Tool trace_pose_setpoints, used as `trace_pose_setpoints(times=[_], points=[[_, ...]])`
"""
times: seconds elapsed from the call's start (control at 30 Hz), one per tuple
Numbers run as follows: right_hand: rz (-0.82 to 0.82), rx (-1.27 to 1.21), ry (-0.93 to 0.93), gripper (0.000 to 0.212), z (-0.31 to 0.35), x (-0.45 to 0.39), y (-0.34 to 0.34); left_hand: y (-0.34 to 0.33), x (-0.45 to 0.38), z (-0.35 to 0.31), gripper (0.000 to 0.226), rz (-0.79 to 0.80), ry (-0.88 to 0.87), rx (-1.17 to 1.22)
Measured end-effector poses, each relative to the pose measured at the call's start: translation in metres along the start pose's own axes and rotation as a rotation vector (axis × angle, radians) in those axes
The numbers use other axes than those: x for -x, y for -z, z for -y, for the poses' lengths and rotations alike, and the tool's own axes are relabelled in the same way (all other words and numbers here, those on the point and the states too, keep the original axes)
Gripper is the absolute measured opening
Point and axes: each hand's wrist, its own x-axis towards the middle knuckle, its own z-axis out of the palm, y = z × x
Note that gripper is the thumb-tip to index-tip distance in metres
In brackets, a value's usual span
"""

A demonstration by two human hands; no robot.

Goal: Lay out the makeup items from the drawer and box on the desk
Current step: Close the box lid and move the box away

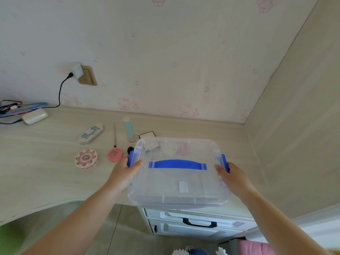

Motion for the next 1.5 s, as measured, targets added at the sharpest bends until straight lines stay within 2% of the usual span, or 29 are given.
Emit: trace_pose_setpoints(times=[0.23,0.33,0.6,0.7,0.77,0.87,0.97,1.13,1.23,1.33,1.5], points=[[-0.013,0.134,0.033,0.031,0.001,0.001,0.0,-0.002,0.001,-0.001,0.01,-0.005,-0.087,-0.073],[-0.026,0.223,0.063,0.029,0.002,0.004,0.0,-0.007,0.003,-0.003,0.013,-0.011,-0.133,-0.15],[-0.04,0.236,0.066,0.03,0.004,0.005,-0.001,-0.005,0.002,-0.004,0.013,-0.001,-0.103,-0.121],[-0.013,0.152,0.014,0.03,0.006,0.003,0.0,0.001,-0.001,-0.003,0.011,0.008,0.017,0.022],[0.015,0.048,-0.055,0.038,0.006,0.001,0.002,0.005,-0.002,-0.007,0.021,0.06,0.119,0.158],[-0.005,-0.015,-0.057,0.048,0.004,-0.002,0.01,0.009,0.002,-0.014,0.02,0.116,0.201,0.315],[-0.063,-0.081,0.009,0.044,0.009,-0.002,0.026,0.014,0.012,-0.025,0.013,0.146,0.142,0.352],[-0.196,-0.21,0.148,0.043,0.038,-0.007,0.069,0.022,0.031,-0.056,0.028,0.306,0.063,0.458],[-0.222,-0.349,0.231,0.038,0.067,-0.003,0.1,0.028,0.044,-0.08,0.037,0.367,0.05,0.548],[-0.196,-0.419,0.306,0.029,0.094,0.009,0.136,0.03,0.059,-0.103,0.048,0.35,0.034,0.638],[-0.205,-0.513,0.408,0.02,0.138,0.027,0.193,0.028,0.094,-0.147,0.045,0.332,-0.091,0.738]])
